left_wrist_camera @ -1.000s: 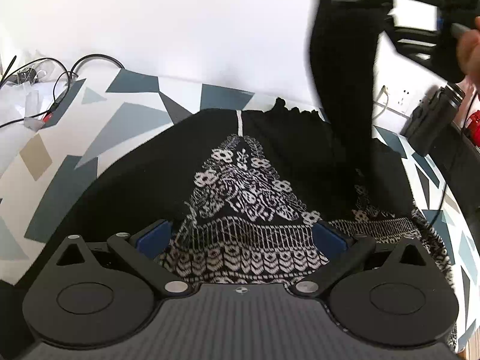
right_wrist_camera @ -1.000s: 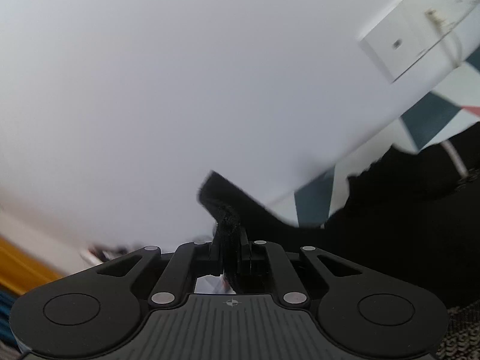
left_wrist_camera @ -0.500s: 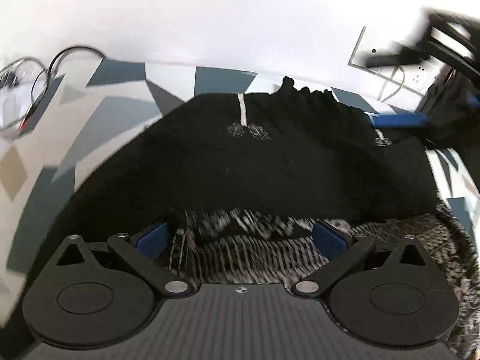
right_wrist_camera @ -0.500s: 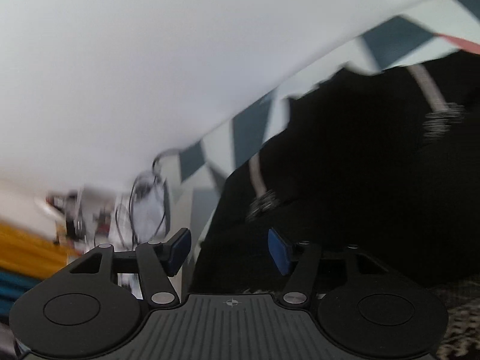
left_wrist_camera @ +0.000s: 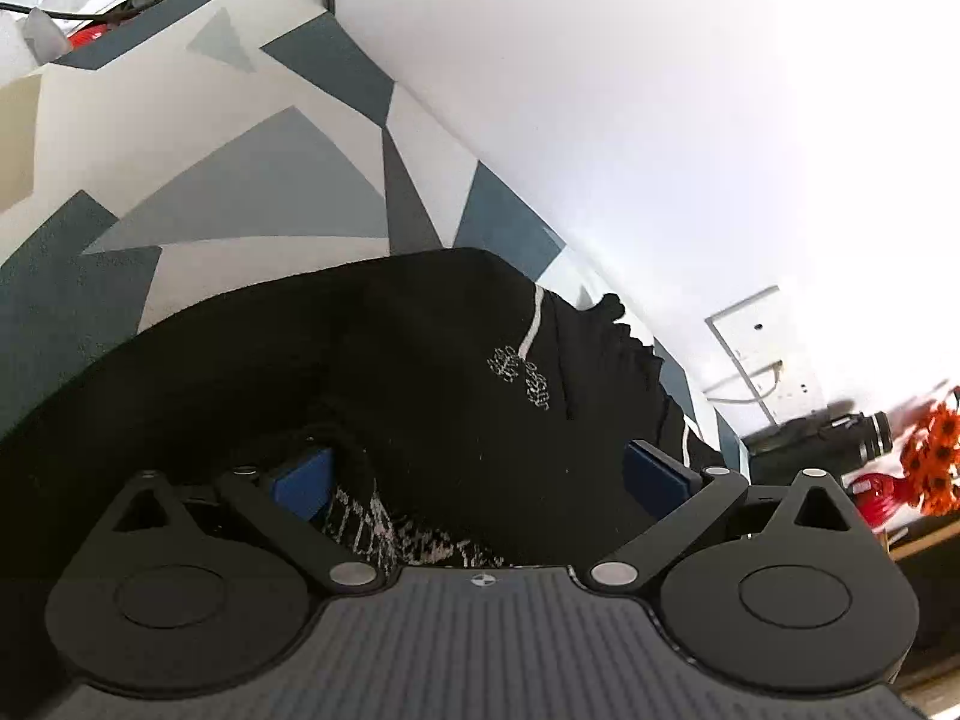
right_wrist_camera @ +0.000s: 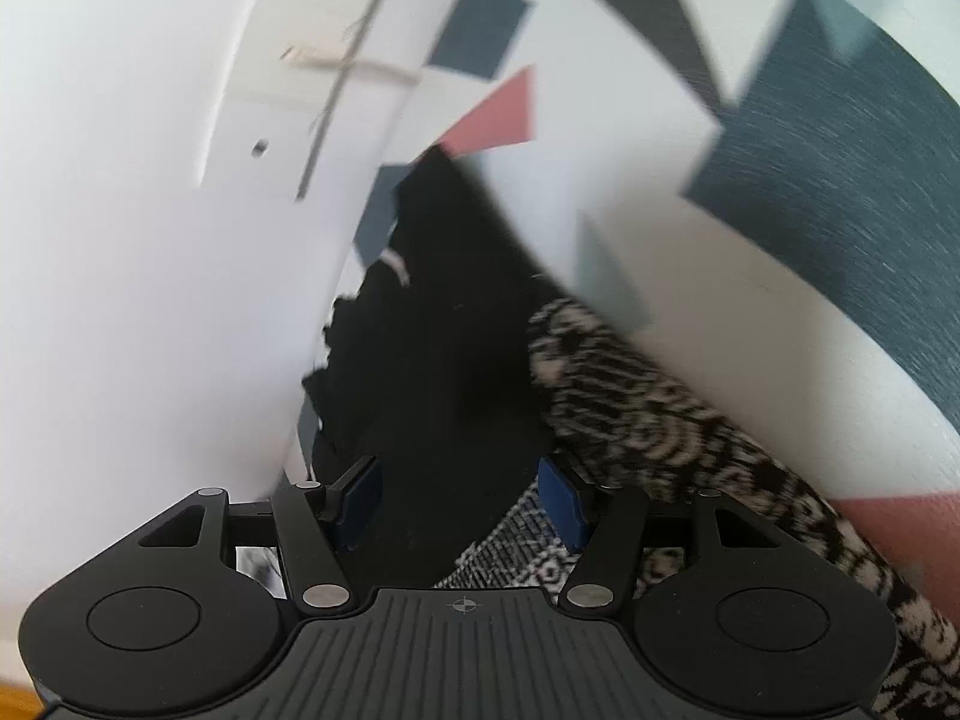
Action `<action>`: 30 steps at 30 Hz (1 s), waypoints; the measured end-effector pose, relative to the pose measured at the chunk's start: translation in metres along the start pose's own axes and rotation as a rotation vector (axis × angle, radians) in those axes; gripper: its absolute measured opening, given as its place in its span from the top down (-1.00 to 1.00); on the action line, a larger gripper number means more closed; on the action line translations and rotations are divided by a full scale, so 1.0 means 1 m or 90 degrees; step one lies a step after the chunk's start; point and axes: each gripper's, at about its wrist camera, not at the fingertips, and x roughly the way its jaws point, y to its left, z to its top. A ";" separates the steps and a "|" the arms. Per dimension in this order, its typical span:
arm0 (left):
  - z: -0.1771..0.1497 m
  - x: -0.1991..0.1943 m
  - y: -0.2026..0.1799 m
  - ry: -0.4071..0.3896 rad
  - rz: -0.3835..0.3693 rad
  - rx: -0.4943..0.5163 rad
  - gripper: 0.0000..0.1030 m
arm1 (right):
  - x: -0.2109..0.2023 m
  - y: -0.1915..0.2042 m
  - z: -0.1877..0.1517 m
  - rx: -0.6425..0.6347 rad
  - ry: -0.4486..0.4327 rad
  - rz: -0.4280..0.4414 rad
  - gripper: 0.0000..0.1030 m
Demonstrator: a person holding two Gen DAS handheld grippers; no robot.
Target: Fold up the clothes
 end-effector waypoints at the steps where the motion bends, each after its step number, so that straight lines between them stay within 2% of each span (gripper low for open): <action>1: 0.001 0.000 -0.001 0.001 0.001 -0.009 -0.96 | -0.001 -0.005 0.002 0.012 -0.007 0.006 -0.07; 8: 0.001 -0.017 -0.006 -0.007 0.003 -0.040 -0.96 | 0.013 -0.011 0.009 0.041 -0.011 0.030 -0.04; 11: 0.002 -0.029 0.002 -0.024 0.008 -0.058 -0.96 | 0.010 -0.011 0.010 0.041 -0.040 0.017 0.22; 13: 0.002 -0.035 0.008 -0.034 0.030 -0.061 -0.96 | 0.009 -0.015 0.013 0.068 -0.077 0.008 0.50; 14: 0.002 -0.038 0.011 -0.040 0.046 -0.061 -0.96 | 0.007 -0.017 0.016 0.076 -0.099 0.001 0.51; 16: 0.002 -0.043 0.017 -0.045 0.059 -0.068 -0.96 | -0.002 -0.020 0.024 0.082 -0.137 -0.022 0.48; 17: 0.000 -0.045 0.021 -0.043 0.058 -0.077 -0.96 | -0.005 -0.019 0.026 0.081 -0.139 -0.027 0.42; 19: -0.004 -0.049 0.027 -0.032 0.059 -0.086 -0.96 | -0.011 -0.017 0.030 0.082 -0.135 -0.025 0.09; 21: -0.012 -0.057 0.030 -0.019 0.073 -0.079 -0.96 | -0.017 -0.013 0.031 0.074 -0.130 -0.021 0.05; 25: -0.034 -0.077 0.033 -0.002 0.109 -0.061 -0.96 | -0.020 0.005 0.020 0.004 -0.121 -0.028 -0.05; 30: -0.071 -0.095 0.031 0.008 0.091 -0.074 -0.96 | 0.002 0.026 -0.005 -0.052 -0.063 -0.036 -0.06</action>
